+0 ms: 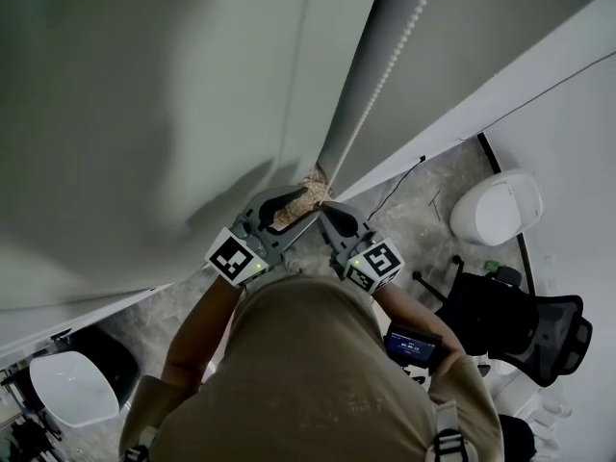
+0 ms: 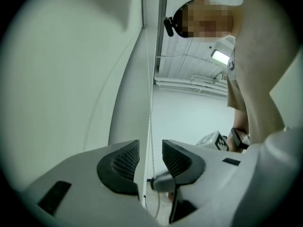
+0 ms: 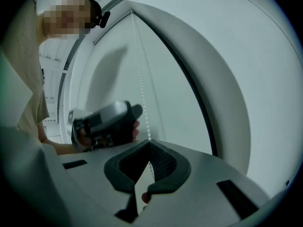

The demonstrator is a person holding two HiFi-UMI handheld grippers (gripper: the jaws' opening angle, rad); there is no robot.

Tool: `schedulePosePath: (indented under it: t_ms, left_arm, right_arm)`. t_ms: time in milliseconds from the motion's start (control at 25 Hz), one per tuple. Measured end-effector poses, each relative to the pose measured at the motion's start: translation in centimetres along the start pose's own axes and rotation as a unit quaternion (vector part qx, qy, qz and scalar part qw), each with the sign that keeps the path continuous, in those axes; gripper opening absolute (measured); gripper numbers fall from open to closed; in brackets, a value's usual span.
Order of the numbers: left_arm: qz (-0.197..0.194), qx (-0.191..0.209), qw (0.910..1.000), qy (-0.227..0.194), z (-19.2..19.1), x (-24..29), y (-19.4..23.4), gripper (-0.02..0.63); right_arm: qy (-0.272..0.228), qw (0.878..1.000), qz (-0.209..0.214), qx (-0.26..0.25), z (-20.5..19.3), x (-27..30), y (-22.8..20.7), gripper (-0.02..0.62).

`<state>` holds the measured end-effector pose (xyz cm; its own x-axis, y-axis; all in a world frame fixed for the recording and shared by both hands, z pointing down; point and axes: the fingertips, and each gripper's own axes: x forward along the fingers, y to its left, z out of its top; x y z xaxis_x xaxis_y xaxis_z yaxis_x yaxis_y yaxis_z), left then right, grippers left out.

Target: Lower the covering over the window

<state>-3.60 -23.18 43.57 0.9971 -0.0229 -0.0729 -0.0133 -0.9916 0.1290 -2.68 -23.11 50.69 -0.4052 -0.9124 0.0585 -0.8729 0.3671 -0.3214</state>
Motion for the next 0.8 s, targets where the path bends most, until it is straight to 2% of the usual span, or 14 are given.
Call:
schedulePosePath:
  t_ms: [120,200,240,280,360,480,560,600,640,680,800]
  left_arm:
    - [-0.025,0.029,0.9993,-0.005,2.1,1.4,-0.6,0.145]
    - [-0.010,0.043,0.9990,-0.001,2.8,2.1,-0.5,0.131]
    - [0.005,0.038,0.9992,-0.003,3.1,2.1,-0.2,0.049]
    - [0.017,0.029,0.9994,-0.009,3.3,1.9,0.3,0.029]
    - [0.020,0.020,0.9993,-0.024,3.4,1.3,0.9,0.026]
    - [0.019,0.035,0.9988,-0.027,3.0,0.9,0.9,0.025]
    - [0.022,0.034,0.9988,-0.028,2.7,0.9,1.1,0.025]
    - [0.024,0.032,0.9988,-0.030,2.6,0.9,1.3,0.025]
    - [0.026,0.032,0.9986,-0.032,2.7,0.9,1.5,0.025]
    - [0.026,0.035,0.9985,-0.032,2.7,0.8,1.9,0.025]
    - [0.019,0.061,0.9980,-0.005,1.1,0.5,2.5,0.025]
  right_arm:
    - [0.031,0.999,0.017,0.013,-2.3,0.9,0.8,0.009]
    - [0.045,0.998,0.024,0.022,-3.3,1.1,1.3,0.009]
    - [0.047,0.998,0.024,0.023,-3.4,1.1,1.4,0.009]
    - [0.047,0.998,0.022,0.023,-3.3,1.0,1.2,0.009]
    - [0.043,0.999,0.017,0.022,-3.0,0.8,0.5,0.009]
    - [0.039,0.999,0.025,0.014,-3.0,0.3,0.2,0.009]
    - [0.013,0.998,0.052,-0.013,-2.7,-0.5,0.5,0.011]
    - [-0.013,0.998,0.061,-0.024,-1.9,-1.1,0.4,0.073]
    - [-0.048,0.996,0.063,-0.028,-0.6,-1.6,0.0,0.181]
    - [-0.085,0.994,0.060,-0.028,1.1,-2.2,-0.4,0.210]
    - [-0.152,0.986,0.052,-0.037,6.2,-2.2,-0.4,0.209]
